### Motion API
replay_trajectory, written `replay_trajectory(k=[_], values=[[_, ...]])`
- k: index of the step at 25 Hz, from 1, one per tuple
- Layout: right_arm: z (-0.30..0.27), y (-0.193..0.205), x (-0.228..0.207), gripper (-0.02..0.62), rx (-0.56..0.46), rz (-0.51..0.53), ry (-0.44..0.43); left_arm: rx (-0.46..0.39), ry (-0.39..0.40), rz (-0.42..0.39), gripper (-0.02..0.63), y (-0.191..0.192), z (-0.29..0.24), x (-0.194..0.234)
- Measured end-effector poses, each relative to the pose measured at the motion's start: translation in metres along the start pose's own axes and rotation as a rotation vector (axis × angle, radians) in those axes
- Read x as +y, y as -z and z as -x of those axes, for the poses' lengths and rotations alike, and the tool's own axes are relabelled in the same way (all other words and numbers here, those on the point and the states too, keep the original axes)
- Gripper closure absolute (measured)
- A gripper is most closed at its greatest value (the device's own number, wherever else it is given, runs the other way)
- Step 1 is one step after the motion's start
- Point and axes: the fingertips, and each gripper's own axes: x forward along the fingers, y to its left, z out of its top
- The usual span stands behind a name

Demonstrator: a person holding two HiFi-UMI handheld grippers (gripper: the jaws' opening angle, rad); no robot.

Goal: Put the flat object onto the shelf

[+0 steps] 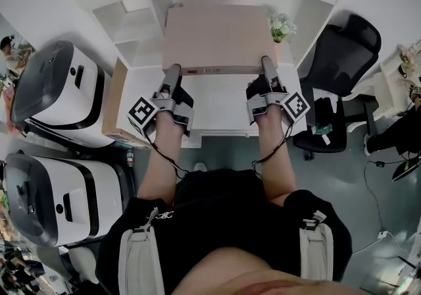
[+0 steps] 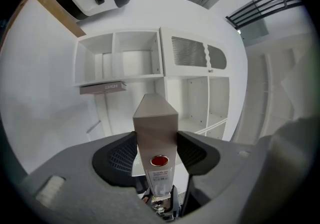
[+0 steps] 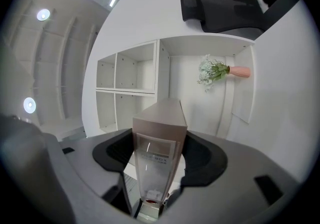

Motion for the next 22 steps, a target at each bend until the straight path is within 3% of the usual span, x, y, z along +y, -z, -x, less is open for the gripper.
replay_trajectory(k=[10, 22], values=[[-0.016, 0.0, 0.013, 0.31, -0.038, 0.031, -0.02, 0.05, 0.034, 0.017, 0.353, -0.013, -0.021, -0.008], [-0.035, 0.0, 0.041, 0.31, -0.031, 0.058, -0.09, 0.034, 0.111, -0.005, 0.353, -0.028, -0.033, -0.034]])
